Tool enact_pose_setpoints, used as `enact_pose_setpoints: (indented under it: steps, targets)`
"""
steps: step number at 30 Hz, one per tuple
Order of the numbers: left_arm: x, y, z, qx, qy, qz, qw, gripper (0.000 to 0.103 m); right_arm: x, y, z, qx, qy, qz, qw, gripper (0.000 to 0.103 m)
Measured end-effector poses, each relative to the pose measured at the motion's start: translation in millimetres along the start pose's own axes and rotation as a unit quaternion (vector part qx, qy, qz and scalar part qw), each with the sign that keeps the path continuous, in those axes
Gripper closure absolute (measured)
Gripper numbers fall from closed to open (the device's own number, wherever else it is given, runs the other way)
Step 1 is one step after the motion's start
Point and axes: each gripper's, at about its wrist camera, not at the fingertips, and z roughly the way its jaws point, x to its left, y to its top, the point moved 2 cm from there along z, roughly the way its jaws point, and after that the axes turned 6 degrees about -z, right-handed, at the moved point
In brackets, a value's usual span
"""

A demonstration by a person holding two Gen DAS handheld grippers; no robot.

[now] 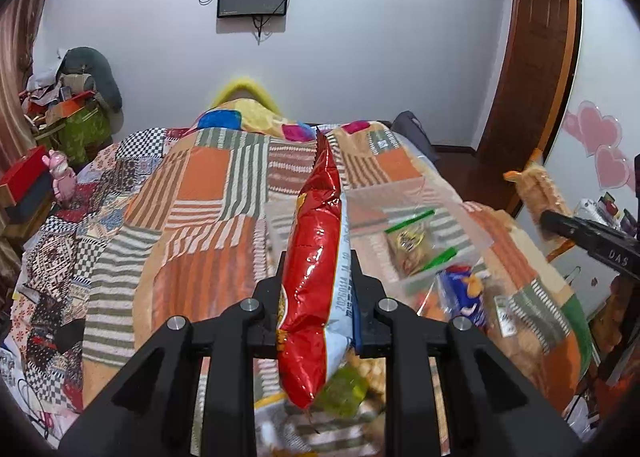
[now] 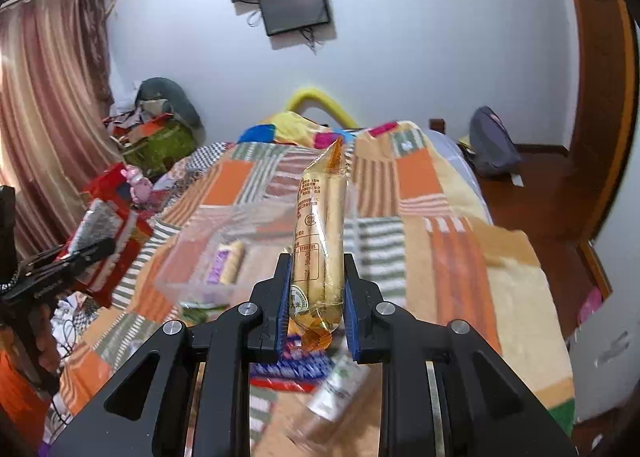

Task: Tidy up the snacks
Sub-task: 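Lower the red bag and snack stick into the clear box and release both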

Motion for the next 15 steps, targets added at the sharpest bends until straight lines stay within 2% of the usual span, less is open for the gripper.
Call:
enact_pose_setpoints:
  steps: [9,15]
  targets:
    - [-12.2,18.8,35.1,0.012,-0.003,-0.01,0.9999,0.08,19.8,17.8,37.2,0.005,0.029,-0.019,0.999,0.082]
    - [-15.4,19.3,66.0,0.033,-0.001,-0.017,0.9993,0.08,31.5,22.8,70.1,0.029,0.037,-0.03,0.998,0.082]
